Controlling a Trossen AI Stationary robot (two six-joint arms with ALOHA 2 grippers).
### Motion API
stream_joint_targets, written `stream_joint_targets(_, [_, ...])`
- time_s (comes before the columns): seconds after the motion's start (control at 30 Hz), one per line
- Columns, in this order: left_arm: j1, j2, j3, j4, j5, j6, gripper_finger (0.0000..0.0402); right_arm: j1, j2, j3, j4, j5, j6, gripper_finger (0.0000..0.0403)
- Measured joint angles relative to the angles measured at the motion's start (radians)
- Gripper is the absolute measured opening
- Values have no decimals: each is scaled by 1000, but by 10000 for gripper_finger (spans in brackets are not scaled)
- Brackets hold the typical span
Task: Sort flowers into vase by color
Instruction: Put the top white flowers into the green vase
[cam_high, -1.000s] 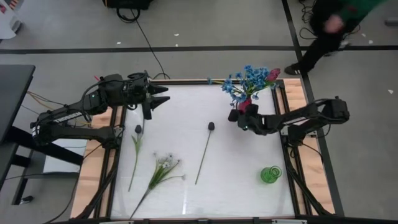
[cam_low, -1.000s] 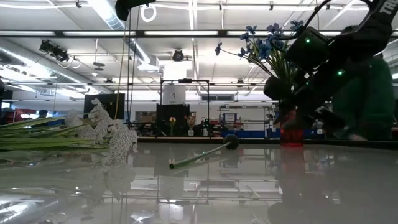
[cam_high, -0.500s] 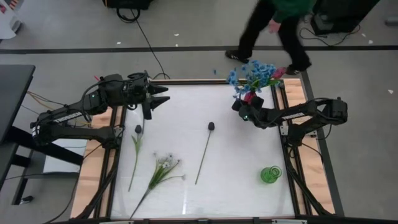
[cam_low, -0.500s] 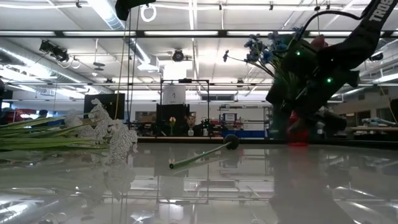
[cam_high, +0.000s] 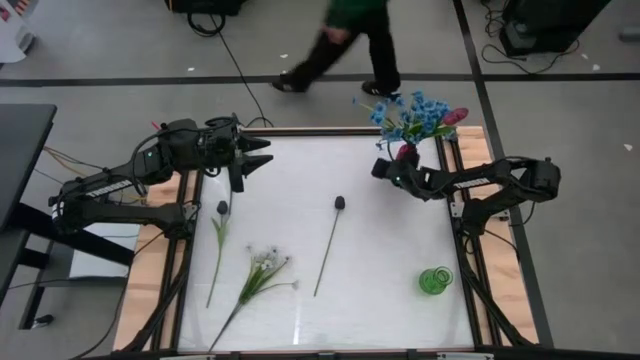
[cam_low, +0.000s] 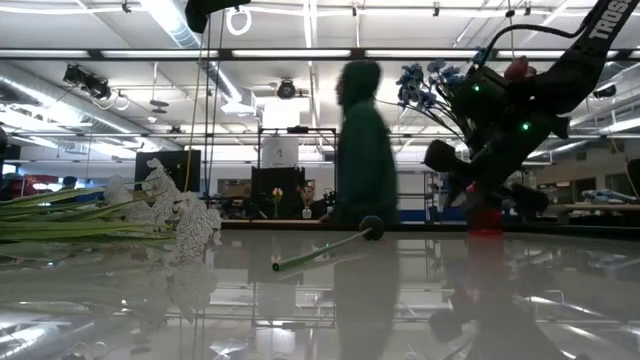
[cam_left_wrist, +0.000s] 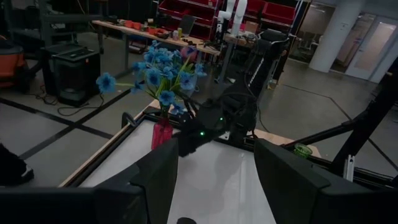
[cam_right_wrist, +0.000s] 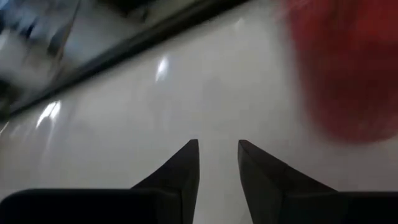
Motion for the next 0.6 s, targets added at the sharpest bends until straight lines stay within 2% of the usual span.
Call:
stream_joint_targets(0.13, [0,0,0,0,0,0,218,29,-13,0,59,-171,-105,125])
stream_joint_targets(0.33, [0,0,0,0,0,0,218,102,-63,1,87,-283,-217,136])
stream_joint_targets(0.6, [0,0,0,0,0,0,218,226,-85,18,96,-491,-420,138])
